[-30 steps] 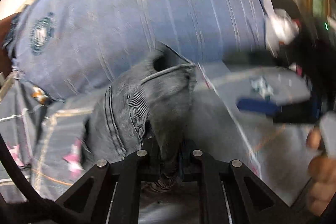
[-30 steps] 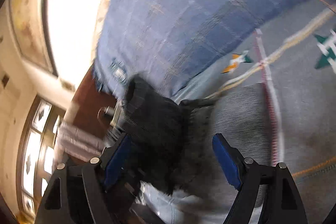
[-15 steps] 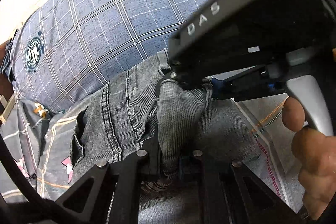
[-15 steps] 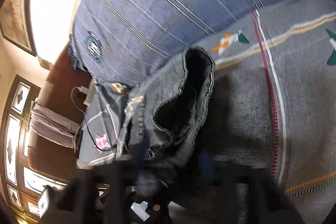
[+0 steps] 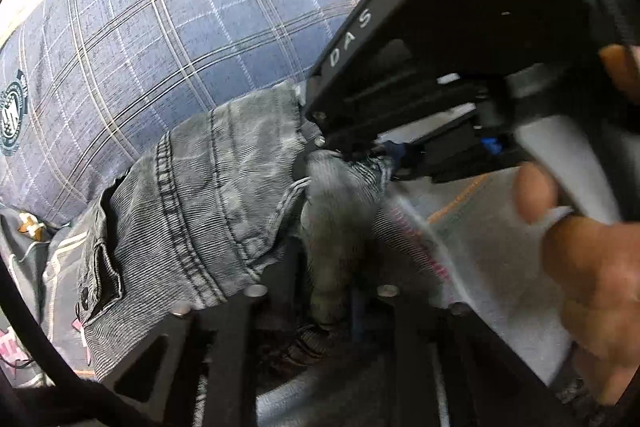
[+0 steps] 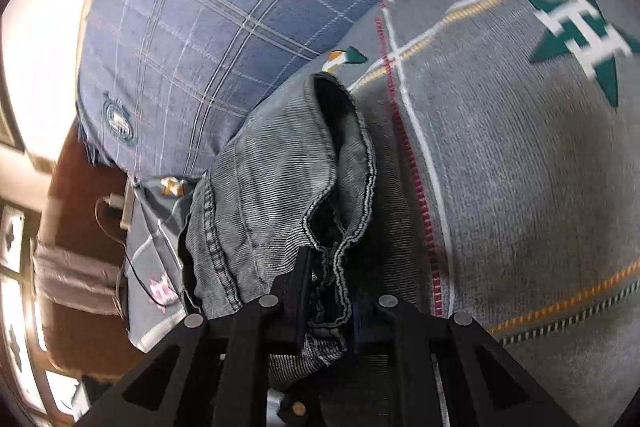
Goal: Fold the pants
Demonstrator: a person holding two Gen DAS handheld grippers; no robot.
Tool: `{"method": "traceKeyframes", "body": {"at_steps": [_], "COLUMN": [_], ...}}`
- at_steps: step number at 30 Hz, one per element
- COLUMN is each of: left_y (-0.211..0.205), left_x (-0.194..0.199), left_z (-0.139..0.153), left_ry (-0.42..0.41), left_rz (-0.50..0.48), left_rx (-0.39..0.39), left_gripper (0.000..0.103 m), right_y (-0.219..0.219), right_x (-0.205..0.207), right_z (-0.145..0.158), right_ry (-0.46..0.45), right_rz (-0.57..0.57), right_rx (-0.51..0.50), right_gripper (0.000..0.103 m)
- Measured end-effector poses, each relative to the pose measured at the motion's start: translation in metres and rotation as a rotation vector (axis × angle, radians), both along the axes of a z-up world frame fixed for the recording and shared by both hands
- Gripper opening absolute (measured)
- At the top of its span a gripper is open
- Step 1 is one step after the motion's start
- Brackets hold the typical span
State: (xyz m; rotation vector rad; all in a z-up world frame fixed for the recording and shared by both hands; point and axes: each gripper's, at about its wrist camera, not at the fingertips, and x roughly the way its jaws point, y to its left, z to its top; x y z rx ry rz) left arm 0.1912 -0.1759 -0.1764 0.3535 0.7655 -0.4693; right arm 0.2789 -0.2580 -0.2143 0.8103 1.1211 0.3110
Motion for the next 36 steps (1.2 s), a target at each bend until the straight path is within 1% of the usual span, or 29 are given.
{"method": "traceKeyframes", "body": {"at_steps": [1,2,4,6,7,8,9,10,11,12,13,14,15,16,17,19,20,21,23,24,25,27,29,31,33,34,36], "left_y": [0.004,0.004,0.012,0.027,0.038,0.051,0.065,0.074,0.086,0.101,0.118,0.129,0.141,0.154,0.165,0.184,0.197,0.203,0.205,0.204,0.204,0.203,0.200,0.201,0.199,0.197,0.193], "left_x": [-0.002,-0.006,-0.009,-0.014,-0.017,-0.020,-0.022,-0.025,-0.027,-0.023,-0.021,-0.019,-0.016,-0.013,-0.010,-0.005,-0.002,0.000,0.009,0.014,0.015,0.021,0.029,0.029,0.032,0.032,0.031], "left_z": [0.006,0.010,0.018,0.027,0.036,0.039,0.046,0.051,0.057,0.062,0.067,0.068,0.068,0.068,0.064,0.058,0.053,0.050,0.040,0.034,0.031,0.019,0.008,-0.003,-0.006,-0.006,-0.004], "left_ry": [0.004,0.010,0.035,0.035,0.033,0.030,0.018,0.010,0.005,0.005,0.004,0.001,-0.002,0.003,0.023,0.086,0.123,0.151,0.203,0.220,0.236,0.267,0.323,0.353,0.355,0.349,0.330], "left_rz": [-0.015,-0.023,-0.036,-0.024,-0.010,0.005,0.033,0.054,0.082,0.113,0.159,0.203,0.260,0.323,0.381,0.465,0.501,0.524,0.550,0.557,0.569,0.587,0.613,0.638,0.652,0.649,0.643], "left_rx": [-0.027,-0.044,-0.087,-0.125,-0.163,-0.192,-0.232,-0.258,-0.291,-0.326,-0.363,-0.372,-0.372,-0.370,-0.377,-0.417,-0.447,-0.466,-0.498,-0.502,-0.494,-0.477,-0.461,-0.489,-0.473,-0.457,-0.423], "left_gripper": [0.040,0.046,0.049,0.049,0.053,0.061,0.064,0.065,0.065,0.065,0.068,0.073,0.074,0.074,0.074,0.074,0.074,0.074,0.074,0.074,0.074,0.074,0.074,0.074,0.074,0.074,0.074], "right_y": [-0.002,-0.004,-0.006,-0.017,-0.017,-0.016,-0.016,-0.019,-0.022,-0.022,-0.021,-0.021,-0.020,-0.017,-0.014,-0.005,0.000,0.010,0.027,0.031,0.031,0.023,0.016,0.015,0.021,0.026,0.034], "right_x": [0.000,0.001,0.001,-0.002,-0.004,-0.007,-0.012,-0.019,-0.025,-0.036,-0.043,-0.051,-0.060,-0.068,-0.075,-0.085,-0.088,-0.089,-0.085,-0.080,-0.078,-0.071,-0.067,-0.067,-0.067,-0.066,-0.060], "right_z": [0.004,0.009,0.013,0.016,0.019,0.025,0.034,0.043,0.053,0.065,0.072,0.078,0.082,0.085,0.086,0.086,0.084,0.082,0.075,0.067,0.058,0.035,0.022,0.024,0.032,0.033,0.027], "right_ry": [-0.010,-0.020,-0.029,-0.034,-0.049,-0.077,-0.114,-0.143,-0.177,-0.233,-0.268,-0.298,-0.328,-0.361,-0.384,-0.406,-0.410,-0.399,-0.357,-0.310,-0.267,-0.139,-0.093,-0.112,-0.163,-0.171,-0.150], "right_rz": [-0.002,-0.003,0.001,-0.005,-0.009,-0.015,-0.024,-0.034,-0.053,-0.080,-0.093,-0.103,-0.097,-0.066,-0.041,-0.017,0.002,0.019,0.054,0.062,0.061,0.022,0.012,0.018,0.036,0.041,0.054], "right_rx": [0.011,0.013,-0.008,-0.032,-0.042,-0.052,-0.077,-0.108,-0.152,-0.210,-0.230,-0.235,-0.224,-0.183,-0.144,-0.112,-0.108,-0.153,-0.248,-0.286,-0.300,-0.346,-0.283,-0.274,-0.293,-0.307,-0.383], "right_gripper": [0.020,0.020,0.020,0.020,0.020,0.020,0.023,0.032,0.050,0.065,0.082,0.082,0.082,0.082,0.082,0.080,0.078,0.068,0.053,0.052,0.049,0.045,0.045,0.042,0.042,0.042,0.028]}}
